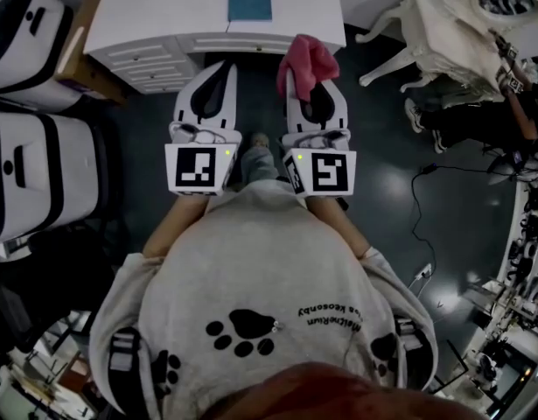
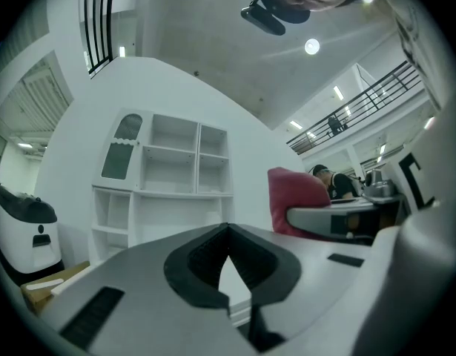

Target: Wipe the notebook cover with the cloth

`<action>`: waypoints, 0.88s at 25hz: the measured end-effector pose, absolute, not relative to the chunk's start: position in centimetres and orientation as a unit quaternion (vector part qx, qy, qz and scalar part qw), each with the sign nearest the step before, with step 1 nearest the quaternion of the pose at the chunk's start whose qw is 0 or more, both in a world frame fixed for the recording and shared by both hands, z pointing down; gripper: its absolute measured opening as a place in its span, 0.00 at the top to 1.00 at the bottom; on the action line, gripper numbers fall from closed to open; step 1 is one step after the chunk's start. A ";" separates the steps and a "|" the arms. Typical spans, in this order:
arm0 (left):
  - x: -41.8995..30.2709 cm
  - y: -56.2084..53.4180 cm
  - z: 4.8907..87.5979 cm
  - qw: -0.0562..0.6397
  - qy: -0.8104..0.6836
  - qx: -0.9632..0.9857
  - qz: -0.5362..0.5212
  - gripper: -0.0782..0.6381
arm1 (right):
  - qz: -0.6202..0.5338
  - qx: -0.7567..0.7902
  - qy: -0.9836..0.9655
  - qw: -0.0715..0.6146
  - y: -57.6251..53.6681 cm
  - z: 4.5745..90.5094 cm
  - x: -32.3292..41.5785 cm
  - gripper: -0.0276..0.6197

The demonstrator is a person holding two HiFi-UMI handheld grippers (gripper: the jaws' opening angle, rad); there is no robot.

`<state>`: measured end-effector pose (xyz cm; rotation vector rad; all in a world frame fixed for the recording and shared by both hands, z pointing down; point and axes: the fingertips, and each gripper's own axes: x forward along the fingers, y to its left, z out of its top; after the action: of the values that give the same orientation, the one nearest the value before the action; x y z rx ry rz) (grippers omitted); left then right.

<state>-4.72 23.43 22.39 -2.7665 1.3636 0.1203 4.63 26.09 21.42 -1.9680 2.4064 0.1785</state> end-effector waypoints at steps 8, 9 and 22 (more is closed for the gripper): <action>-1.4 13.6 22.9 0.033 0.463 -0.885 0.041 0.88 | 0.059 -0.607 0.792 0.010 15.7 22.1 7.9 0.84; -1.1 12.6 23.0 0.033 0.466 -0.883 0.039 0.88 | 0.058 -0.604 0.795 0.009 14.5 22.2 8.2 0.84; 3.1 5.1 22.9 0.040 0.496 -0.867 0.028 0.88 | 0.040 -0.574 0.818 0.019 6.0 23.1 12.8 0.84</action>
<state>3.13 5.13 22.91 -2.6569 1.5204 0.0866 12.76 6.03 23.10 -1.7810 2.5396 0.1248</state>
